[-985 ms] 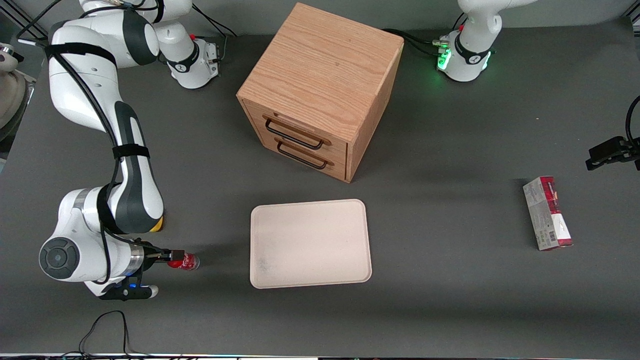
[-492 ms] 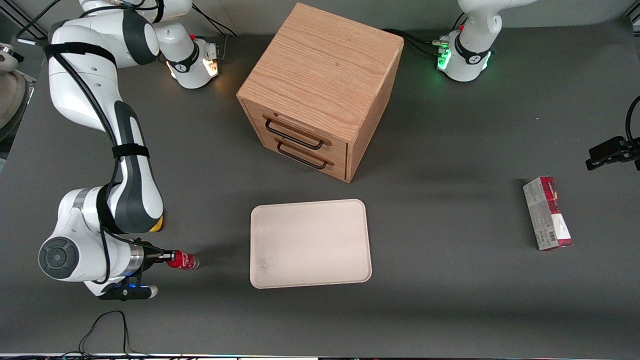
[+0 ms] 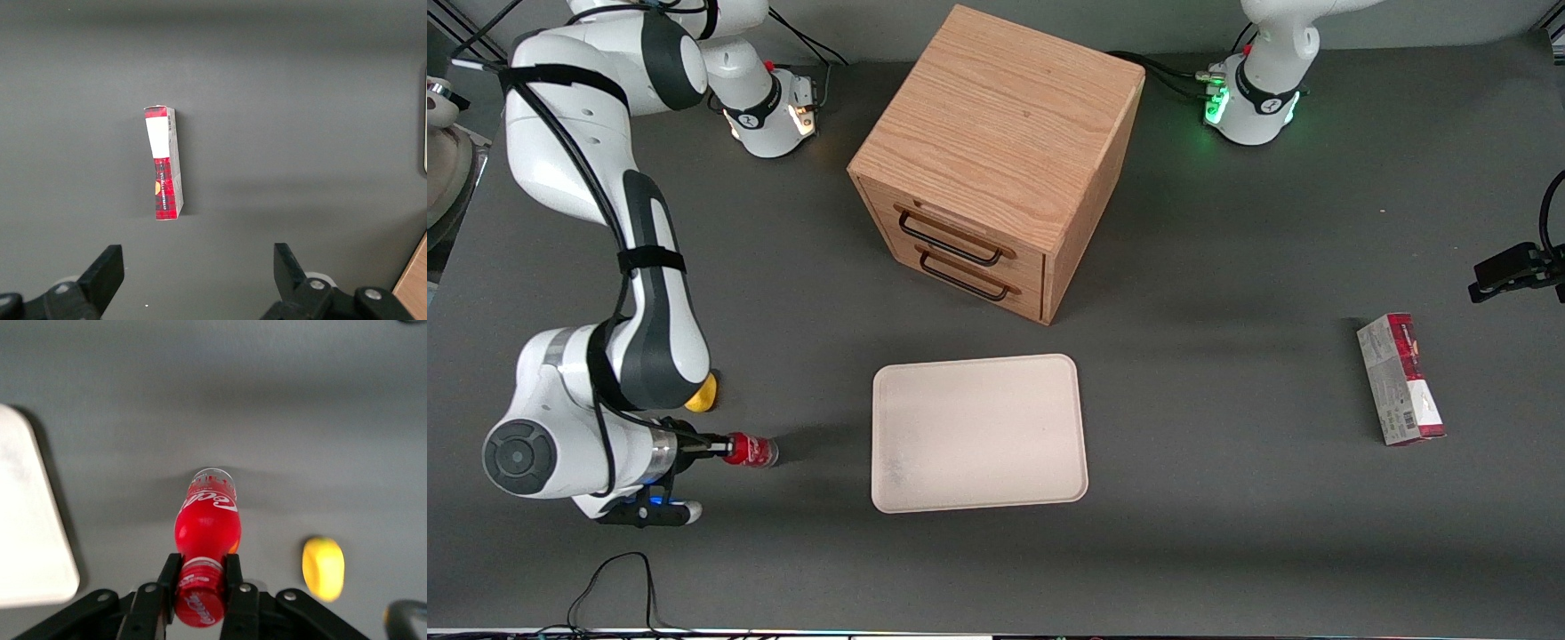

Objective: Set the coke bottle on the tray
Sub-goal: 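Lift the held bottle and carry it toward the white tray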

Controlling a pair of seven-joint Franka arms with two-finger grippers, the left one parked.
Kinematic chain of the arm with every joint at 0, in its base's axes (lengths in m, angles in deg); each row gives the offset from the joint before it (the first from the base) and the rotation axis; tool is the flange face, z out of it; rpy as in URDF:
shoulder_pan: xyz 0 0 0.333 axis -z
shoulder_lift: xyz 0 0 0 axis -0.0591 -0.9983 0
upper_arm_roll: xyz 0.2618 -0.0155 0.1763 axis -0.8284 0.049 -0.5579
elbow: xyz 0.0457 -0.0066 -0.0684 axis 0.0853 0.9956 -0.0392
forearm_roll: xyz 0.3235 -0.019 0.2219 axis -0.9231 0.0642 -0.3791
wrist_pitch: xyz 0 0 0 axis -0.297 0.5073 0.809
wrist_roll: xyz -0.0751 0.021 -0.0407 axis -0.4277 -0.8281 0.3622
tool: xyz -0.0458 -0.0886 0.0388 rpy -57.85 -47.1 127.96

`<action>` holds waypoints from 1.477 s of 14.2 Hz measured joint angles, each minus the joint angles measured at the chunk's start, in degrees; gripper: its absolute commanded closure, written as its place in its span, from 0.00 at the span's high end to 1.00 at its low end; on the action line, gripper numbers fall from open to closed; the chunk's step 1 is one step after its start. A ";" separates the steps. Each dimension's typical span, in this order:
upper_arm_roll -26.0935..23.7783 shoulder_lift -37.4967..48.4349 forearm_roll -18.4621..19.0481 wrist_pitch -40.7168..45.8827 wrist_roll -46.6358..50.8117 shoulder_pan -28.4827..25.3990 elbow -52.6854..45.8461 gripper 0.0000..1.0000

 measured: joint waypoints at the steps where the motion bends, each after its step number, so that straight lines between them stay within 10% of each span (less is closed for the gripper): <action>1: 0.00 1.48 0.00 2.64 0.00 0.01 -0.15 0.00; 9: 0.46 20.09 0.00 19.85 -2.62 0.17 4.93 0.00; 21: -0.42 27.61 -0.79 13.98 16.72 -10.41 16.07 0.00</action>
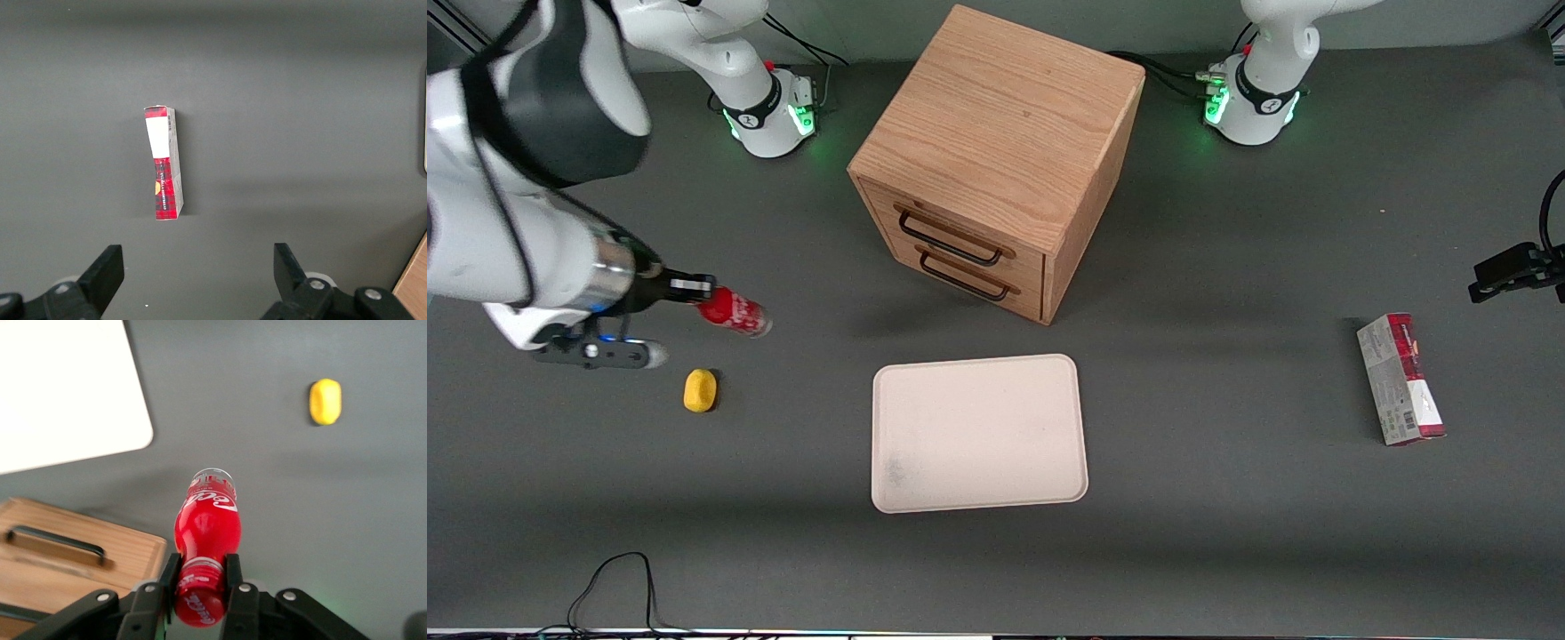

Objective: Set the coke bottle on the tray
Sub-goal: 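Lift the held bottle and carry it toward the white tray, then lower the bottle onto the tray's corner near the yellow object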

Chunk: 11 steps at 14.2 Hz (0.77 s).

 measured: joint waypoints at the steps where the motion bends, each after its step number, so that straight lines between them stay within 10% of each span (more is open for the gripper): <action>1: -0.08 -1.06 -0.15 -1.01 3.41 -1.89 -0.70 0.00; 11: -1.32 -20.82 -1.25 -13.00 14.45 -5.00 -15.82 0.00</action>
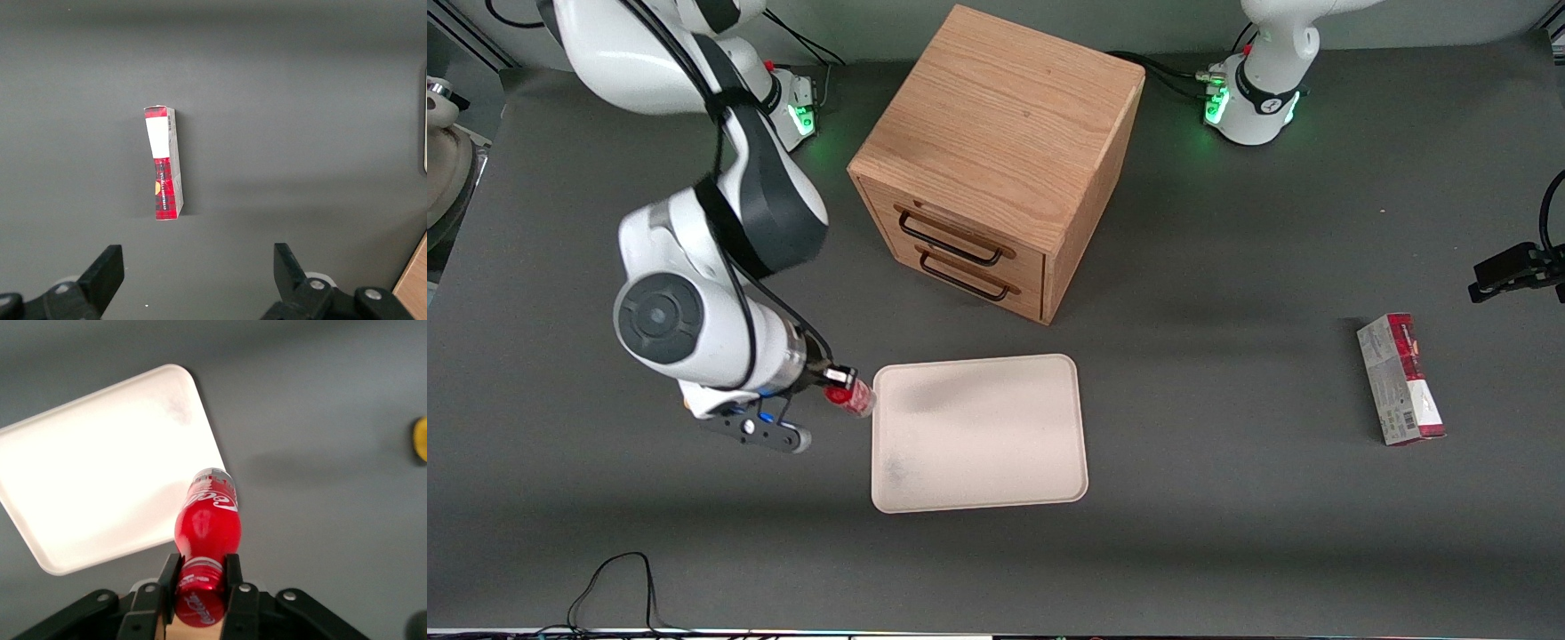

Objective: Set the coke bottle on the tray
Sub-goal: 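Lower the bottle onto the tray's corner near the yellow object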

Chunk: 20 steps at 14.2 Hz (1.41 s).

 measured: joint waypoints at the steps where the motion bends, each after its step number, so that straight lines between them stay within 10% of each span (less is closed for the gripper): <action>1: -0.04 -1.49 -0.01 -1.45 0.21 0.03 -0.55 0.00; 20: -0.33 -11.62 -0.06 -16.69 0.62 0.45 -3.40 0.00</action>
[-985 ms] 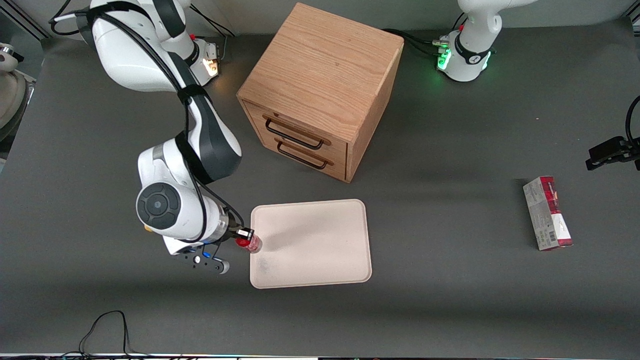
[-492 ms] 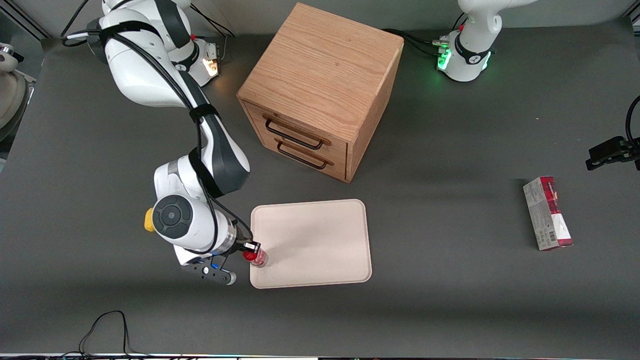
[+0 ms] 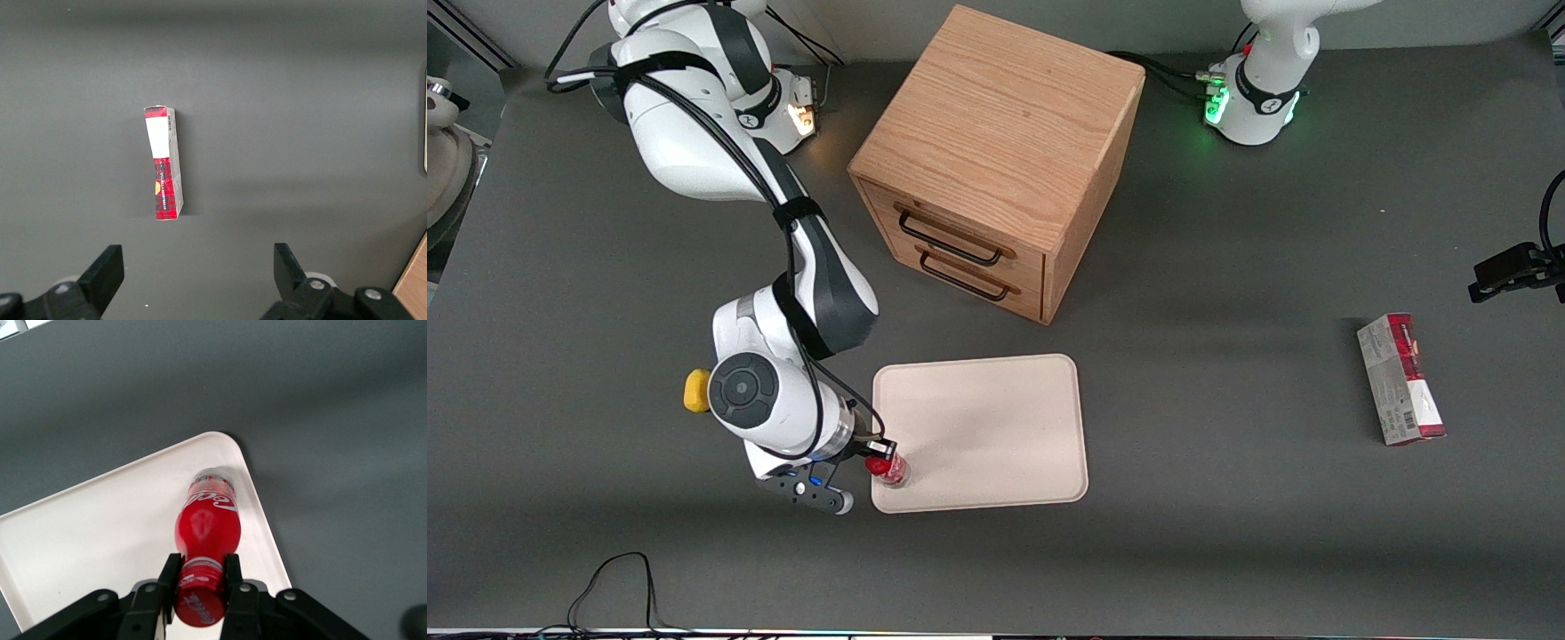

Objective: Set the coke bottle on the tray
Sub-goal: 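Lower the bottle onto the tray's corner near the yellow object, then open the right gripper to release the bottle on the tray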

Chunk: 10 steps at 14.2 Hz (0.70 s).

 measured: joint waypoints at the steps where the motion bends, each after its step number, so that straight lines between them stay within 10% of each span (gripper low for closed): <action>1: -0.02 -0.16 0.00 -0.09 0.00 0.00 0.00 0.00; 3: -0.03 -0.41 0.00 -0.13 0.00 0.00 -0.01 0.12; 7: -0.06 -0.78 0.00 -0.20 0.02 -0.01 -0.09 1.00; 10: -0.09 -0.77 0.00 -0.24 0.05 -0.01 -0.37 1.00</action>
